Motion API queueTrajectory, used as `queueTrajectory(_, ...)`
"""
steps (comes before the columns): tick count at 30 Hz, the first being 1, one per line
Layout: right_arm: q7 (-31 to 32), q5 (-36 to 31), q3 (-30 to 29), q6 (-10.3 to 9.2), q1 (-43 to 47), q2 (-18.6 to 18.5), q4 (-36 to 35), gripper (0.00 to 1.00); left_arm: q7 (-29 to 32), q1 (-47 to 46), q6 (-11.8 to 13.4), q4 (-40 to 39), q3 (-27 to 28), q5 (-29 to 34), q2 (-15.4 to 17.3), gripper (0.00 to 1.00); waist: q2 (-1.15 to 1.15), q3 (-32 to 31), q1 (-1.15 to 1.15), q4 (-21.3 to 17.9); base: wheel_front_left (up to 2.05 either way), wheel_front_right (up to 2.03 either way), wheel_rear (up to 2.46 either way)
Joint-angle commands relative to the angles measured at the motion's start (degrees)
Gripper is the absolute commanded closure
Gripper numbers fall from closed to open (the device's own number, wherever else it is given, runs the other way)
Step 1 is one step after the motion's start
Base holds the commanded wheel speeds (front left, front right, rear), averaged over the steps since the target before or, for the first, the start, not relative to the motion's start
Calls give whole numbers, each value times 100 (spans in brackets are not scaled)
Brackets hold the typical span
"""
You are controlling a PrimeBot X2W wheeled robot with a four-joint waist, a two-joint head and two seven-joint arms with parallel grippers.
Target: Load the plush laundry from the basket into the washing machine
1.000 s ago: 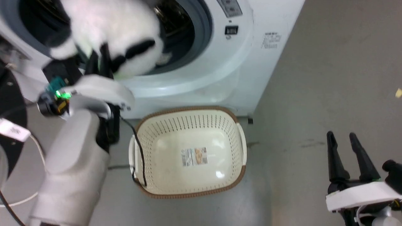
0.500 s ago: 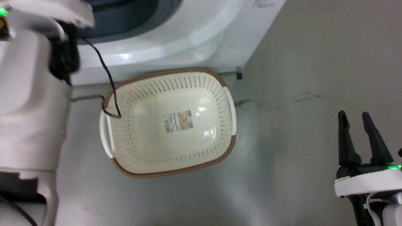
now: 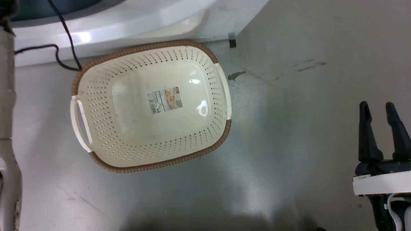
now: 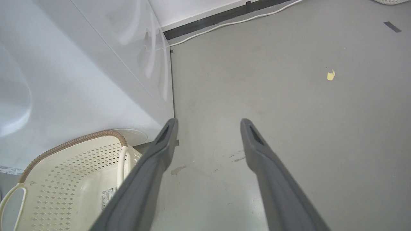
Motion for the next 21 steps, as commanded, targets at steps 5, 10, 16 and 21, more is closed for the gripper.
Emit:
queueTrajectory(5,5,41,-57,-4,57,-39,-132,0,2,-304,106,73,80,-20,36,0,0,142,-1,1,0,0,0)
queueTrajectory(10,35,34,-85,-4,48,-45,-172,0,-8,-364,60,211,71,-85,-12,0,0,152,-1,53,0,0,0)
queueTrajectory(16,60,15,-73,-4,-14,-70,-157,0,-132,-315,-131,394,-33,-113,-149,0,0,7,-1,184,0,0,0)
queueTrajectory(21,79,-20,-50,-4,-129,-134,-56,0,-303,75,-412,553,-191,-39,-366,0,0,-429,-1,355,0,0,0)
